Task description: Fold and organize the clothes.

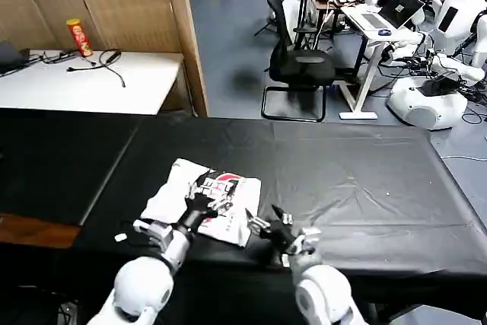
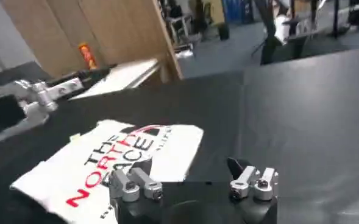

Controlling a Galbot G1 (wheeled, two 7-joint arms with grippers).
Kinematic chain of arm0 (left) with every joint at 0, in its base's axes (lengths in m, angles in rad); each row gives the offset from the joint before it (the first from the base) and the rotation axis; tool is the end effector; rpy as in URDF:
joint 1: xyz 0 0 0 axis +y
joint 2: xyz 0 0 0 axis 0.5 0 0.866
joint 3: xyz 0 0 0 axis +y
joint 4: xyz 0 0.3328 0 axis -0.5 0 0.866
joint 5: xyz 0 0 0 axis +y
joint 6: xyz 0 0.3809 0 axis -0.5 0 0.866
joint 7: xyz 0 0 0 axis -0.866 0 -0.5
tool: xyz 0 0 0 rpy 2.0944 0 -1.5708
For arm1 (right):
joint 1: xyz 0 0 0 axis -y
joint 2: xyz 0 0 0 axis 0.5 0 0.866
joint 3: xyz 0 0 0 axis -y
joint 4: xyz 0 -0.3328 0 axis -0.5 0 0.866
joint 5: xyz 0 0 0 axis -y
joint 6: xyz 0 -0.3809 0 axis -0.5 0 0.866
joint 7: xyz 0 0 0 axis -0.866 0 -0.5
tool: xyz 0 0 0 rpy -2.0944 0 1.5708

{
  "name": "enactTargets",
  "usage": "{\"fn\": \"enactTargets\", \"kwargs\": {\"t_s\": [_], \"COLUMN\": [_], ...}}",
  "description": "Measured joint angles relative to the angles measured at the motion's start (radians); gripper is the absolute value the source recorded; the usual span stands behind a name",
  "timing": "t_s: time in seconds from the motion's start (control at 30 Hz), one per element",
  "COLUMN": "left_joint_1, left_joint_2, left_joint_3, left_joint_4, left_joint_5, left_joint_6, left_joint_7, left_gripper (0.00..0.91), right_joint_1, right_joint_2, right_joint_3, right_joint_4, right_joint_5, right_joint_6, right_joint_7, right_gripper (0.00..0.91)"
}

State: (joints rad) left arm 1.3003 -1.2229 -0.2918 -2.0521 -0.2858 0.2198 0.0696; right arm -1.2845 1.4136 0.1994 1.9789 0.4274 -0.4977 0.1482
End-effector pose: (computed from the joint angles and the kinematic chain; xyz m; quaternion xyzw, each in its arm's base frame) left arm 0.2747 -0.0196 -0.2503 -0.2146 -0.9758 0.0020 0.0413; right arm 0.2758 0.0816 -0.2692 0.1579 -0.9563 -0.1184 0.2156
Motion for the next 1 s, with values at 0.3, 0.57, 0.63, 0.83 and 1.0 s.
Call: {"fn": "enactTargets", "kwargs": {"t_s": [0.3, 0.57, 0.63, 0.83, 1.0], "left_joint_1": [0.052, 0.103, 0.112, 0.133, 0.152], "left_joint_2": [0.012, 0.014, 0.012, 0.003, 0.003], "left_joint_3": [-0.064, -0.120, -0.129, -0.147, -0.163], "left_joint_4": [0.001, -0.019, -0.015, -0.004, 0.011], "left_joint_5": [0.012, 0.028, 0.037, 0.040, 0.044], "left_joint_6": [-0.014, -0.036, -0.045, -0.062, -0.076], "left_joint_7": [-0.003, -0.001, -0.001, -0.001, -0.002], "left_gripper": [0.878, 0.878, 0.878, 0.878, 0.878], "right_joint_1": [0.029, 0.059, 0.063, 0.081, 0.073], "right_joint_2": [0.058, 0.073, 0.066, 0.002, -0.100], "right_joint_3": [-0.010, -0.005, 0.003, 0.065, 0.149], "right_joint_4": [-0.084, -0.135, -0.130, -0.101, -0.073], "right_joint_5": [-0.003, 0.024, 0.039, 0.120, 0.183], "right_joint_6": [0.011, 0.015, 0.005, -0.051, -0.109], "right_joint_7": [0.009, -0.009, -0.017, -0.031, -0.055], "right_gripper": [0.049, 0.000, 0.000, 0.078, 0.878]}}
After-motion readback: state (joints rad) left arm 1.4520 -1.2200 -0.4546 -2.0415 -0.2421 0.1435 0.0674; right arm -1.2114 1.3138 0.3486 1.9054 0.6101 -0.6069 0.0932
